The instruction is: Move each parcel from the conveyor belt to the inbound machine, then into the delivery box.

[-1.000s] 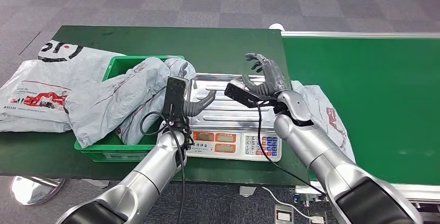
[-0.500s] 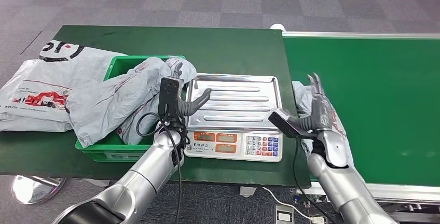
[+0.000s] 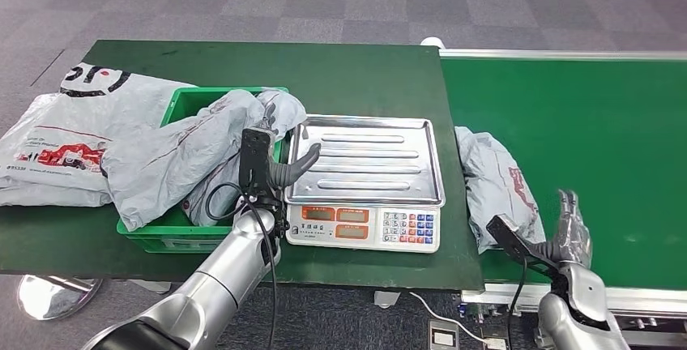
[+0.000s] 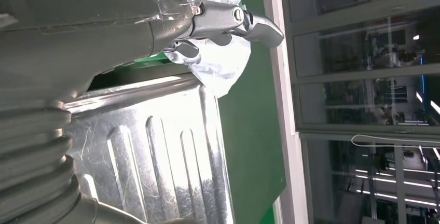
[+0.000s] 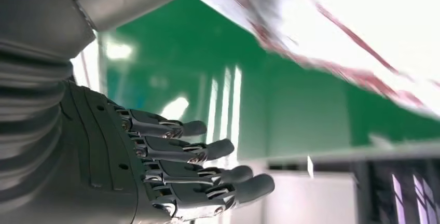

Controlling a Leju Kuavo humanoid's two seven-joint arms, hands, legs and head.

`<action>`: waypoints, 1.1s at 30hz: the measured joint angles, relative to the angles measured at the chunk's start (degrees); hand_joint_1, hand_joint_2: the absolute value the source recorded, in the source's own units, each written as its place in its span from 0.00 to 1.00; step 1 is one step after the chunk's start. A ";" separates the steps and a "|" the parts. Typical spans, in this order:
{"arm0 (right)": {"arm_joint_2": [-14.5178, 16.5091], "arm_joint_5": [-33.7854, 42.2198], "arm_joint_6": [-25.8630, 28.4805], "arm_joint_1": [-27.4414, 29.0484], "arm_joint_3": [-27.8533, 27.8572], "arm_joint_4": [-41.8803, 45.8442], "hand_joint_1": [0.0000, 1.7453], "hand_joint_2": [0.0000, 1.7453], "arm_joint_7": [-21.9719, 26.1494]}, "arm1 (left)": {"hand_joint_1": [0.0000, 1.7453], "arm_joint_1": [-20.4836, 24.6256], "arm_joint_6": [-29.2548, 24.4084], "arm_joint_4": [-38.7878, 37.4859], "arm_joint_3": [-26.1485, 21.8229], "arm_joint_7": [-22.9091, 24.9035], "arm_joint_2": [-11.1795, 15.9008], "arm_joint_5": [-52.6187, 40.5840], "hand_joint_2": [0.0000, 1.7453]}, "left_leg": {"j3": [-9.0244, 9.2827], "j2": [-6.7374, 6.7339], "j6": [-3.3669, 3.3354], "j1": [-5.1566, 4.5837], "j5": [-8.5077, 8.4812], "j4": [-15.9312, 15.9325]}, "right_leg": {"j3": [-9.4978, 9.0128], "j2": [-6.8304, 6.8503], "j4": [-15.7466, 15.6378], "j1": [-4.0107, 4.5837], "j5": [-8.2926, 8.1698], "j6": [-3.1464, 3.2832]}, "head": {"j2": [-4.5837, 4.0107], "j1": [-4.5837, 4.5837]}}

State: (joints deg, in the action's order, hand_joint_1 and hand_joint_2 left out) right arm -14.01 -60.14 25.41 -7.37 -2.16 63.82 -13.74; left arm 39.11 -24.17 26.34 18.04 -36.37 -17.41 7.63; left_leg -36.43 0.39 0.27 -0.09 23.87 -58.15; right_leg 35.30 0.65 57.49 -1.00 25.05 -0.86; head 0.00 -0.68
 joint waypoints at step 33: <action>6.22 5.05 10.02 -17.79 -2.01 -23.28 0.00 1.00 11.66 | 0.00 -0.81 1.78 0.97 -0.18 0.03 -1.02 -1.71 1.00 | 0.00 -0.02 -0.01 0.03 -0.08 0.01 | -0.01 -0.01 0.05 0.02 -0.05 0.00 | 0.00 0.00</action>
State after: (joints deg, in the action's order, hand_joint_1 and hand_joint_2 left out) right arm -7.79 -55.09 35.43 -25.15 -4.18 40.53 -2.08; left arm 38.30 -22.39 27.30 17.86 -36.34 -18.43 5.91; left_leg -36.43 0.38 0.26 -0.07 23.80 -58.14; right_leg 35.29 0.64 57.54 -0.98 25.00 -0.86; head 0.00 -0.68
